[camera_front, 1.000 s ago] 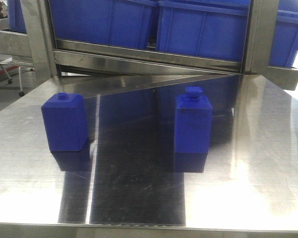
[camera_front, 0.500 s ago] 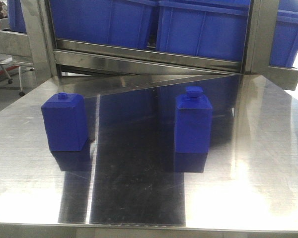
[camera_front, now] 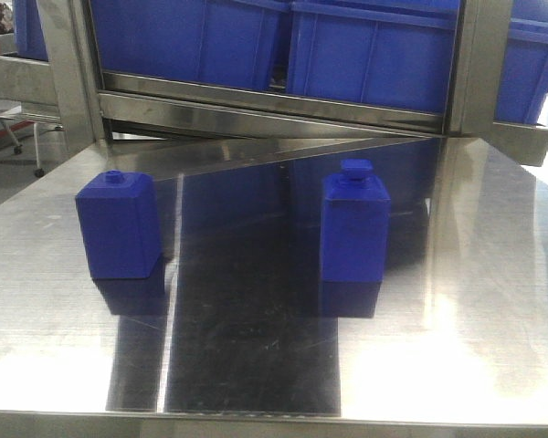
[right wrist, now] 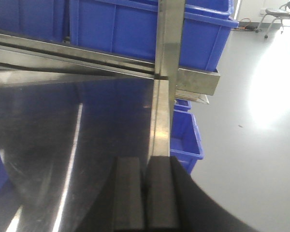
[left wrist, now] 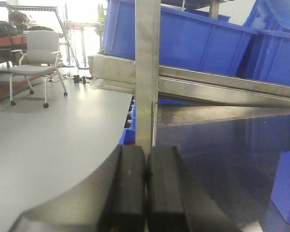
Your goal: Pick and sort blue part to right shelf
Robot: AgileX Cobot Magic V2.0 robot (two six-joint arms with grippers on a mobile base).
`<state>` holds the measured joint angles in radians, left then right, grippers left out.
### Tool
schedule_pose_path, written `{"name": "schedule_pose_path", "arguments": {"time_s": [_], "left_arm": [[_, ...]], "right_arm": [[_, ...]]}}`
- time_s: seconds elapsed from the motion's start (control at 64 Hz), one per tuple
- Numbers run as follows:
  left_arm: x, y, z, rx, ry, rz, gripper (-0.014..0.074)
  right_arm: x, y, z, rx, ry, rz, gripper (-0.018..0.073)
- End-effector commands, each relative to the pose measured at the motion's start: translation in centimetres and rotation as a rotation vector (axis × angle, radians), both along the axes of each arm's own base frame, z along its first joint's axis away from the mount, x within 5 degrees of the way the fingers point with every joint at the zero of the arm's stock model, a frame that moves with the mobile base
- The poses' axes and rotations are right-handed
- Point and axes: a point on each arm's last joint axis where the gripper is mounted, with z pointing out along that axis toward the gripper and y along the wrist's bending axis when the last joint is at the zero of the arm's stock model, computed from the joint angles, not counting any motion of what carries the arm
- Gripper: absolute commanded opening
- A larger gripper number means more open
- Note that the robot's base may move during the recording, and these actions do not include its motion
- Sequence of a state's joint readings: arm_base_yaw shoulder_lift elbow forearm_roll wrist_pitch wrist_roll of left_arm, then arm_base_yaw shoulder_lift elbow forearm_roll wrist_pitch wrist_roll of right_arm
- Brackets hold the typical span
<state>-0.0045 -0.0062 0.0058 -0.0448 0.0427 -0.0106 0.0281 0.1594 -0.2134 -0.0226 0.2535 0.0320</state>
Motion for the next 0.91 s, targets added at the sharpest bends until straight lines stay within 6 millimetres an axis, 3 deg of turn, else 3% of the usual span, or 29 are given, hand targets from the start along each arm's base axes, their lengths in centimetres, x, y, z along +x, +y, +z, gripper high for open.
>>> {"name": "schedule_pose_path", "arguments": {"time_s": [0.0, 0.281, 0.5, 0.578, 0.64, 0.765, 0.89], "left_arm": [[-0.1, 0.0, 0.0, -0.008, -0.08, -0.003, 0.0135], [-0.1, 0.0, 0.0, -0.008, -0.08, -0.003, 0.0135], [-0.1, 0.0, 0.0, -0.008, -0.08, -0.003, 0.0135], [-0.1, 0.0, 0.0, -0.008, -0.08, -0.003, 0.0135], [-0.1, 0.0, 0.0, -0.008, -0.08, -0.003, 0.0135], [-0.1, 0.0, 0.0, -0.008, -0.08, -0.003, 0.0135], [-0.1, 0.0, 0.0, -0.008, -0.08, -0.003, 0.0135]], "right_arm": [[1.0, 0.0, 2.9, -0.036, -0.074, -0.002, 0.0055], [4.7, 0.1, 4.5, 0.17, 0.064, -0.029, 0.0055], [7.7, 1.7, 4.2, 0.126, 0.257, 0.057, 0.0072], [8.6, 2.5, 4.2, 0.111, 0.321, 0.094, 0.0153], [9.5, 3.3, 4.1, 0.095, 0.384, 0.123, 0.0276], [11.4, 4.5, 4.1, 0.098, 0.525, 0.131, 0.0645], [12.9, 5.8, 4.7, 0.143, 0.659, 0.103, 0.0618]]}}
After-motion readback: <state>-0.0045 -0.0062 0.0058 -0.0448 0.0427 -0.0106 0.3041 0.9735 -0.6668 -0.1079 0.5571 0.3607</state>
